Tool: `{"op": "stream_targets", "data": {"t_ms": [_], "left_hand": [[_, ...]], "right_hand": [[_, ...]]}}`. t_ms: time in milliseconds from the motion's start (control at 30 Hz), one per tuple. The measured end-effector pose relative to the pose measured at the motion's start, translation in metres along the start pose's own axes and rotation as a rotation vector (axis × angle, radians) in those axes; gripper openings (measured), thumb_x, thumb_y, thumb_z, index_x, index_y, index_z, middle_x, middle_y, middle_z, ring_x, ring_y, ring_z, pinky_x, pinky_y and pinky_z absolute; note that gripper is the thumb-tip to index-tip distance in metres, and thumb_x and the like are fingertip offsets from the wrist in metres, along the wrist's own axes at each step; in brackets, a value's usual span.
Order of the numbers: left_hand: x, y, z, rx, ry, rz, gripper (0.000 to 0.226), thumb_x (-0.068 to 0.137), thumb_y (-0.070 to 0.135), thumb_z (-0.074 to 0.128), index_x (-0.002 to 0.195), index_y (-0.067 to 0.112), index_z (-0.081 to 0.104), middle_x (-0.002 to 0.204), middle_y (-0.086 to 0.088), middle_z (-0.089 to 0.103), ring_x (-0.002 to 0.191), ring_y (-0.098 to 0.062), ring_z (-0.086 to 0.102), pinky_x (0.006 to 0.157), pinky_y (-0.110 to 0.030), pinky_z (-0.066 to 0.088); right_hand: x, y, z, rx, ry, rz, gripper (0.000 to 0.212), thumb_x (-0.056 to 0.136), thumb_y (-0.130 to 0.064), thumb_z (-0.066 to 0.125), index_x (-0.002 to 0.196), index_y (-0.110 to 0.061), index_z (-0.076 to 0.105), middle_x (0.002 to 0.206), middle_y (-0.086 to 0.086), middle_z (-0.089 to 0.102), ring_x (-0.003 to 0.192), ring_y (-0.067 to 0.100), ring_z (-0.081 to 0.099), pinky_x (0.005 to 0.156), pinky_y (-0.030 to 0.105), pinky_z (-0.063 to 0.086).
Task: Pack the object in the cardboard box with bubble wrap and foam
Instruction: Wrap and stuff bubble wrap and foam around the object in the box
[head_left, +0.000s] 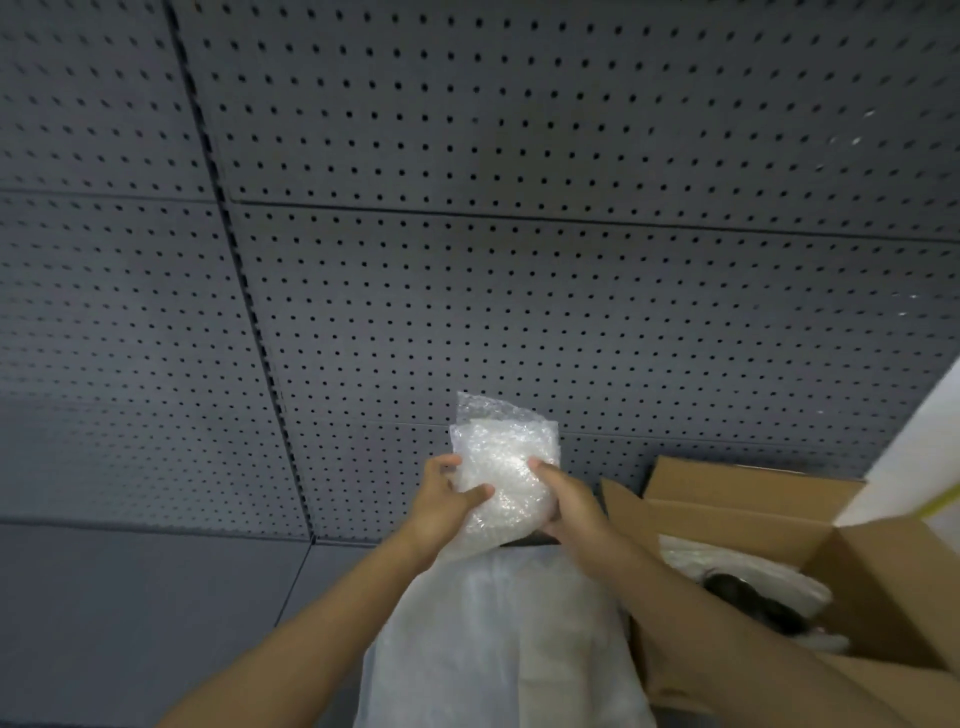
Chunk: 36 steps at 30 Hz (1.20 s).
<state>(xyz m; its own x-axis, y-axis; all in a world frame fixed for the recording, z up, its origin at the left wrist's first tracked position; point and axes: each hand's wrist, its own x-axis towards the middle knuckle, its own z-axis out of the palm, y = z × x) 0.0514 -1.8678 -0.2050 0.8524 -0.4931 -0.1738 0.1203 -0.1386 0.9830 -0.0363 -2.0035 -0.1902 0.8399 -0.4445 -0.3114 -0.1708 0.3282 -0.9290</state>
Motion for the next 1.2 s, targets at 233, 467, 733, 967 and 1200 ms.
{"op": "stream_targets", "data": {"t_ms": [233,467,733,967,1200], "left_hand": [[-0.008,0.012,0.021,0.024,-0.066,0.057,0.060,0.086,0.026,0.069,0.132,0.018,0.030,0.132,-0.009,0.049,0.112,-0.022,0.056,0.091,-0.033,0.049],[-0.010,0.019,0.011,0.037,-0.339,-0.241,0.075,0.086,0.067,0.046,0.143,0.020,0.033,0.136,-0.009,0.047,0.124,-0.029,0.050,0.107,-0.045,0.043],[-0.001,0.019,0.016,-0.251,-0.417,-0.084,0.084,0.072,0.058,0.074,0.140,0.023,0.038,0.132,-0.004,0.060,0.116,-0.021,0.063,0.097,-0.046,0.052],[-0.004,0.016,0.002,-0.250,-0.400,-0.030,0.091,0.064,0.055,0.082,0.139,0.028,0.038,0.133,0.000,0.060,0.119,-0.019,0.061,0.105,-0.048,0.045],[-0.014,0.018,-0.011,-0.268,-0.444,0.063,0.044,0.087,0.026,0.069,0.128,0.015,0.058,0.124,-0.012,0.066,0.116,-0.029,0.063,0.103,-0.050,0.046]], "right_hand": [[-0.005,0.005,-0.025,0.138,0.240,-0.052,0.038,0.087,-0.034,0.064,0.116,-0.010,0.064,0.111,0.011,0.071,0.104,0.027,0.067,0.102,0.044,0.048],[-0.011,-0.007,-0.031,0.204,0.303,-0.168,0.032,0.086,-0.036,0.065,0.111,-0.017,0.067,0.113,0.005,0.071,0.107,0.024,0.065,0.104,0.045,0.045],[-0.017,-0.008,-0.026,-0.069,0.242,-0.114,0.034,0.075,-0.040,0.071,0.096,-0.013,0.072,0.096,0.006,0.076,0.093,0.025,0.071,0.097,0.044,0.051],[-0.024,-0.005,-0.016,-0.271,0.236,-0.264,0.003,0.086,-0.019,0.066,0.082,-0.019,0.066,0.111,-0.010,0.050,0.099,0.014,0.062,0.079,0.020,0.049],[-0.031,-0.001,-0.012,-0.185,0.105,-0.187,0.039,0.084,-0.009,0.067,0.119,-0.016,0.053,0.113,0.006,0.067,0.102,0.022,0.067,0.090,0.037,0.053]]}}
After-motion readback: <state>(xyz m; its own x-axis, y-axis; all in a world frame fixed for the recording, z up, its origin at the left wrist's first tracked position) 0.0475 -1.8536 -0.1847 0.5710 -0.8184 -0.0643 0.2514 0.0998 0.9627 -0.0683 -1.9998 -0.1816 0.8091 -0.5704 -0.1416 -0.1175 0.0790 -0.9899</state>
